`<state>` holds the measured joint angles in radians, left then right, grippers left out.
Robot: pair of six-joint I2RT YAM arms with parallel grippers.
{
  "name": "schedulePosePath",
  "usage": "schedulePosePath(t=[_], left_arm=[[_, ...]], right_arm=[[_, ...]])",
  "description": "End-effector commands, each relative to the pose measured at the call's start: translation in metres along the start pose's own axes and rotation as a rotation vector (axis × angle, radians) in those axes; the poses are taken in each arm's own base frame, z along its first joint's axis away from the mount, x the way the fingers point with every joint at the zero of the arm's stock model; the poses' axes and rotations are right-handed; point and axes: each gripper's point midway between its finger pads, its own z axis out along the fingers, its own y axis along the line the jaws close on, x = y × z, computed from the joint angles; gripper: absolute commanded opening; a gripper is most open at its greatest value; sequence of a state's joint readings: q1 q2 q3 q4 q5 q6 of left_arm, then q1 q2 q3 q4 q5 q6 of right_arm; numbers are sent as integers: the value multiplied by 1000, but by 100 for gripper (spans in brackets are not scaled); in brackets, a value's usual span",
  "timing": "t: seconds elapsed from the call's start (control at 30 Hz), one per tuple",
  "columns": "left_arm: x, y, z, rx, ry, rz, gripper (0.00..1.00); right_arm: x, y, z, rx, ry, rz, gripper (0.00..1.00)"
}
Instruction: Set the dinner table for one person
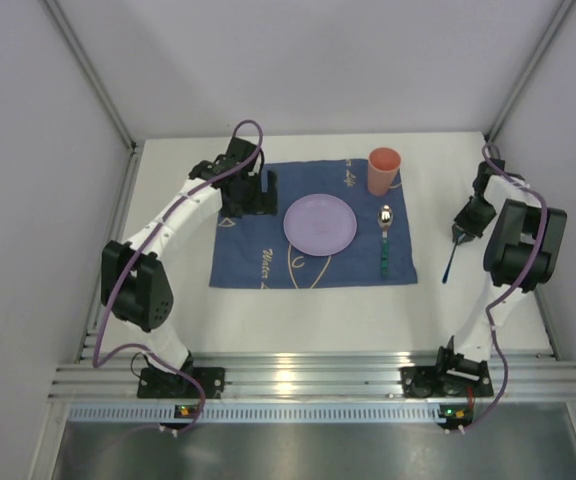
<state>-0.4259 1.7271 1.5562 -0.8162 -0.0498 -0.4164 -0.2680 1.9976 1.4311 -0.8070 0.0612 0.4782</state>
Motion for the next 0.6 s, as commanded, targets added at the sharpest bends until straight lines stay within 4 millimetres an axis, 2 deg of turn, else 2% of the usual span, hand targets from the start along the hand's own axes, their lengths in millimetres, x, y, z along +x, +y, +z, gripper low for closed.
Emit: schedulePosePath(t=[0.0,0.1,0.2,0.23,0.33,0.43,0.5,0.53,0.57], left_arm=[[-7,4,-26,-9,-40,-11,95],[-4,8,-32,-22,-41,-12,95],[-1,10,-37,-26,-44,-22,95],[0,11,-37,-24,-42,-26,95],[-1,9,-41,-17,-50,-24,95],[-5,3,-44,6,-58,-9,95],[-14,-9,-48,42,-85,12,95],[-15,-20,-51,83,-91,38,94],[-15,-39,-56,172,-82,55,94]], right_arm=[[-6,-5,14,59,-10,-76,15],[1,-9,23,80,10,-89,0],[7,-7,22,61,7,-107,0],[8,0,18,48,-1,-123,0],[8,21,-8,-10,-55,-163,0],[5,48,-61,-100,-136,-188,0],[7,61,-91,-144,-164,-197,0],[9,77,-117,-207,-200,-201,0],[13,82,-129,-231,-209,-204,0]])
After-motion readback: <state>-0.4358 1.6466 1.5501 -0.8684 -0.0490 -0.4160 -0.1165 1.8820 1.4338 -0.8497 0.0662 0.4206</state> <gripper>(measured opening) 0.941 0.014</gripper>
